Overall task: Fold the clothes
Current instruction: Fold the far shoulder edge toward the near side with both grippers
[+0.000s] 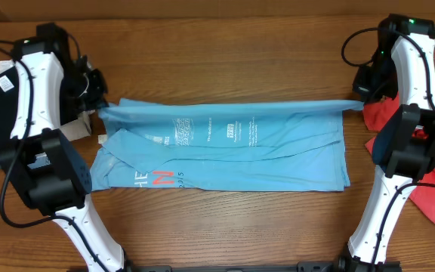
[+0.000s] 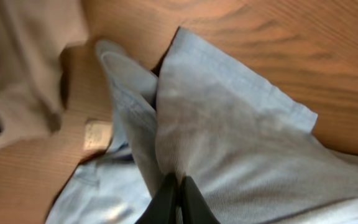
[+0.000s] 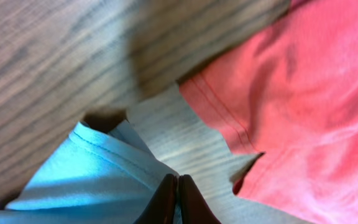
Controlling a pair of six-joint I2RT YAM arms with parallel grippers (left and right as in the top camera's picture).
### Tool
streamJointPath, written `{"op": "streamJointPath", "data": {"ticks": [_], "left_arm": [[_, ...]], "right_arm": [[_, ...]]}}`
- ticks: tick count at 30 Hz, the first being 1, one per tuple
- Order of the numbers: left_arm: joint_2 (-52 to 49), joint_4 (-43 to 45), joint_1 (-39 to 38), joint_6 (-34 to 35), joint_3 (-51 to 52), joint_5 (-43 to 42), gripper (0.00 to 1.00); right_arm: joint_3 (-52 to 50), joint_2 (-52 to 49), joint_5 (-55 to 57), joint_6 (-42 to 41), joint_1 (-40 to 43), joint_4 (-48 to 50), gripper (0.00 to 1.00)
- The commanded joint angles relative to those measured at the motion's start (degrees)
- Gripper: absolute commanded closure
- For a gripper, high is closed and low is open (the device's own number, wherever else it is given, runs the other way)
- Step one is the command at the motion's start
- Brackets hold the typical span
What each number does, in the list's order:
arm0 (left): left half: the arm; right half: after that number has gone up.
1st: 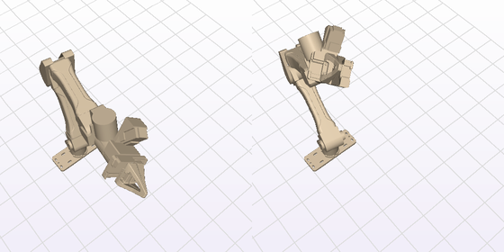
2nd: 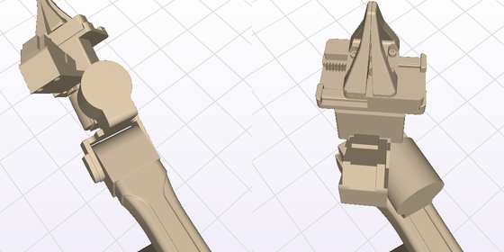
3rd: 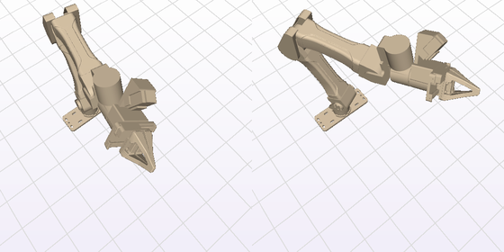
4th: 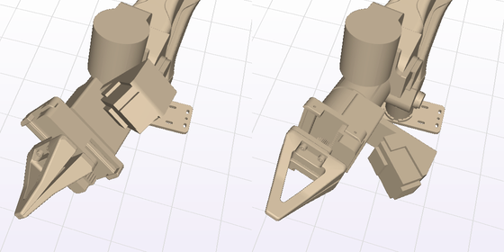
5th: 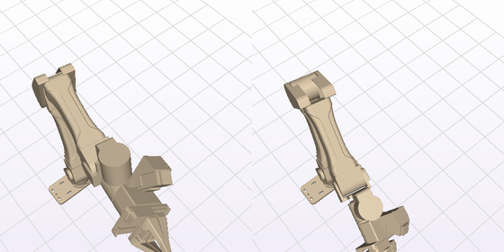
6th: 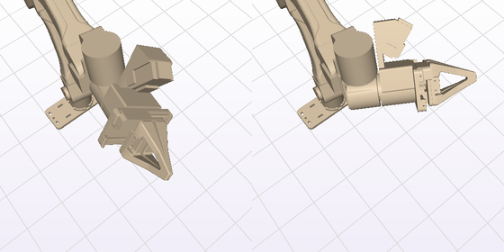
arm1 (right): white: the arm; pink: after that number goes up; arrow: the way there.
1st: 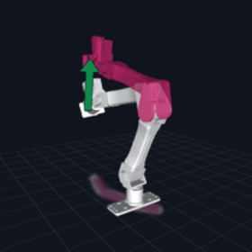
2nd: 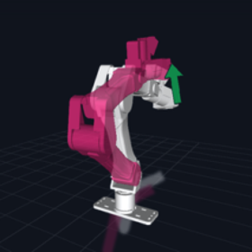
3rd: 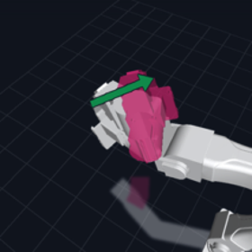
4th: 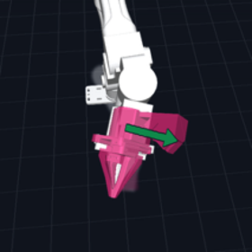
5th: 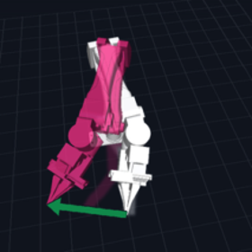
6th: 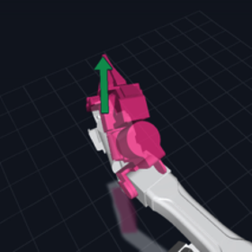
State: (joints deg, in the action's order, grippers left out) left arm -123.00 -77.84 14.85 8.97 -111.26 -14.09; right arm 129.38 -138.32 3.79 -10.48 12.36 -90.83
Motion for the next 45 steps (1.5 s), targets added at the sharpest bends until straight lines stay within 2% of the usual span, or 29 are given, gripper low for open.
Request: {"op": "streamJointPath", "data": {"ticks": [1, 8, 12, 17, 25, 32, 45], "left_arm": [[2.16, -2.45, 1.42, -1.77, -0.26, 1.18, 0.96], [2.16, -7.82, 1.29, -3.87, -0.26, 1.18, 0.96], [2.16, -9.18, 1.29, -4.09, -0.26, 1.36, 0.96], [2.16, -10.69, 1.29, -3.93, -0.22, 4.2, 0.96], [2.16, -13.7, 1.29, -3.85, -0.2, 5.68, 0.96], [2.16, -15.52, 1.25, -3.87, 1.79, 5.73, 0.96], [2.16, -13.88, 1.25, -4.13, 8.07, 5.73, 0.96]], "right_arm": [[1.86, 1.09, 0.2, -0.24, 0.17, -0.98, 0.96], [1.86, 1.29, -0.55, -0.24, -0.13, -6.27, 0.96], [1.84, 2.64, -5.46, 1.92, -0.26, -6.25, 0.96], [1.14, 6.91, -5.35, 1.9, -0.81, -6.27, 0.96], [-7.43, 12.61, -5.4, 1.86, -0.68, -6.25, 0.96], [-16.13, 12.72, -4.68, 1.81, -0.83, -6.08, 0.96], [-23.82, 12.74, -3.82, 1.7, -0.72, -6.25, 0.96]]}}
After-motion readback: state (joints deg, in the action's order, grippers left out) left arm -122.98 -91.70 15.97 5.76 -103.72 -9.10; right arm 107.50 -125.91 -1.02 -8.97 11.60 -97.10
